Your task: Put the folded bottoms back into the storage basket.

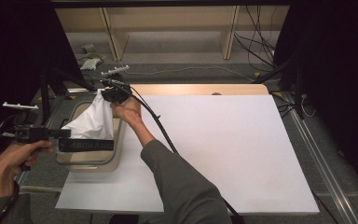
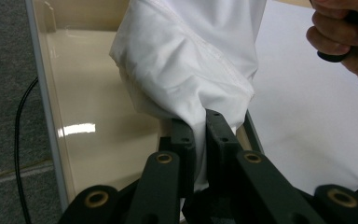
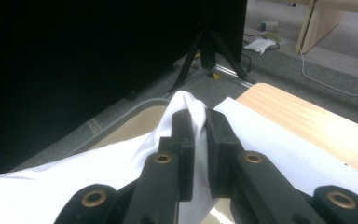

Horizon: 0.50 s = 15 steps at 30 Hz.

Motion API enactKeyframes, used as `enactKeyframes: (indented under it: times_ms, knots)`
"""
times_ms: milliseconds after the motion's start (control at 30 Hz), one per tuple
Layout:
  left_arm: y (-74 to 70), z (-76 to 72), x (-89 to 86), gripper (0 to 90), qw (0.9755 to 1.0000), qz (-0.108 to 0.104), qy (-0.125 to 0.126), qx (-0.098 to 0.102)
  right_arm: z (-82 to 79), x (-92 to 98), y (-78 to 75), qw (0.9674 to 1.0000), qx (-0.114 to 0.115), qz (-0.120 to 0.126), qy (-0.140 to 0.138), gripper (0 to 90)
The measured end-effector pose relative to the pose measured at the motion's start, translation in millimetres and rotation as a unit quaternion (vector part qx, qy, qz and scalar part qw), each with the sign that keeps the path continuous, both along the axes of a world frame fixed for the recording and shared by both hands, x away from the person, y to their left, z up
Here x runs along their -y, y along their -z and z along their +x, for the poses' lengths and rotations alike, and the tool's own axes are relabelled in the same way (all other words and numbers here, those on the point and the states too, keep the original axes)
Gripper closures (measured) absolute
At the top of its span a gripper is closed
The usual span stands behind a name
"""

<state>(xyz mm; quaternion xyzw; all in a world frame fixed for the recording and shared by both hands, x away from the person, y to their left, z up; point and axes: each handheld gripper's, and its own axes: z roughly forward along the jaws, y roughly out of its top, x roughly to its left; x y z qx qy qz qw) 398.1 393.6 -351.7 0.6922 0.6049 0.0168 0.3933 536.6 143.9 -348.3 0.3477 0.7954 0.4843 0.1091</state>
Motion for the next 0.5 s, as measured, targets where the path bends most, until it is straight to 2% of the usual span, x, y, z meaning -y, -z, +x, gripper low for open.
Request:
enactKeyframes:
  times_ms: [500]
  knots:
    - [6.2, 1.4, -3.5, 82.8, 0.9999, 0.002, -0.004, -0.011, 1.2, -3.0, 7.5, 0.9999, -0.009, -0.007, 0.000, 83.7]
